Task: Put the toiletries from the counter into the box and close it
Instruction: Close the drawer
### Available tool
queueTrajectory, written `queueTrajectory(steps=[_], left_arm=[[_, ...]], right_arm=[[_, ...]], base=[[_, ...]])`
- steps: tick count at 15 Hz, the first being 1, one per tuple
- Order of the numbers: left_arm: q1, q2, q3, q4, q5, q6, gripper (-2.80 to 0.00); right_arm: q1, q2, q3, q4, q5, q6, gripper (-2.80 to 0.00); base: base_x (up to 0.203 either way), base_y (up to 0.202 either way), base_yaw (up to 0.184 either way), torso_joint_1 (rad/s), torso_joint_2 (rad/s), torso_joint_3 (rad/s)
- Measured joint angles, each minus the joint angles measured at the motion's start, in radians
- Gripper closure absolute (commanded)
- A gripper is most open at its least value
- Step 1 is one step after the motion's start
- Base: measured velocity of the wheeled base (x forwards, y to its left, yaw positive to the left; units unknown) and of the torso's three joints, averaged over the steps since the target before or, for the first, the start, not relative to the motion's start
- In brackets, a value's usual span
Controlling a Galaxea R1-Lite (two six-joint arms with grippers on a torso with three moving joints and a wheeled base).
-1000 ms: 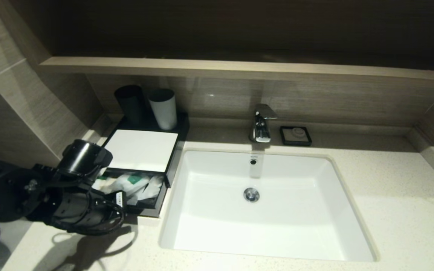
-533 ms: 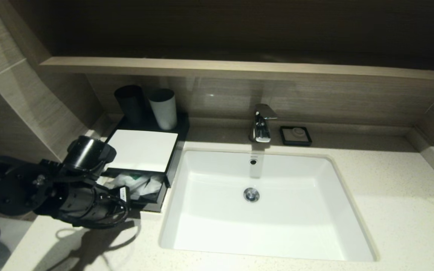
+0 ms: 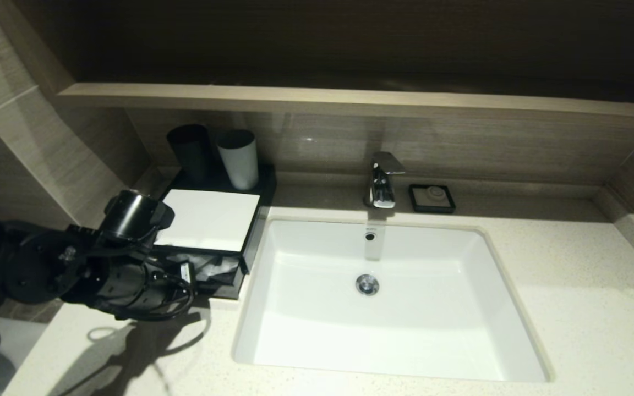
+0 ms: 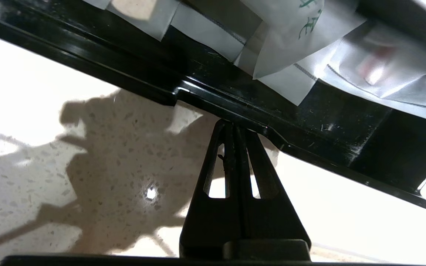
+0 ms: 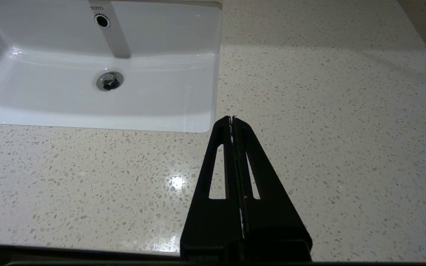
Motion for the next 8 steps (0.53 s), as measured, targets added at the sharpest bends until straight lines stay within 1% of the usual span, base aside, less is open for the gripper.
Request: queueTrajectory(steps=[8], left_arm=[[0.009,0.011,-0.032,-0.001,0.002,0.0,0.0]], right_arm=[[0.0,0.0,0.0,0.0,0.0,0.0,0.0]], base=[[0.0,0.0,0.0,0.0,0.0,0.0]])
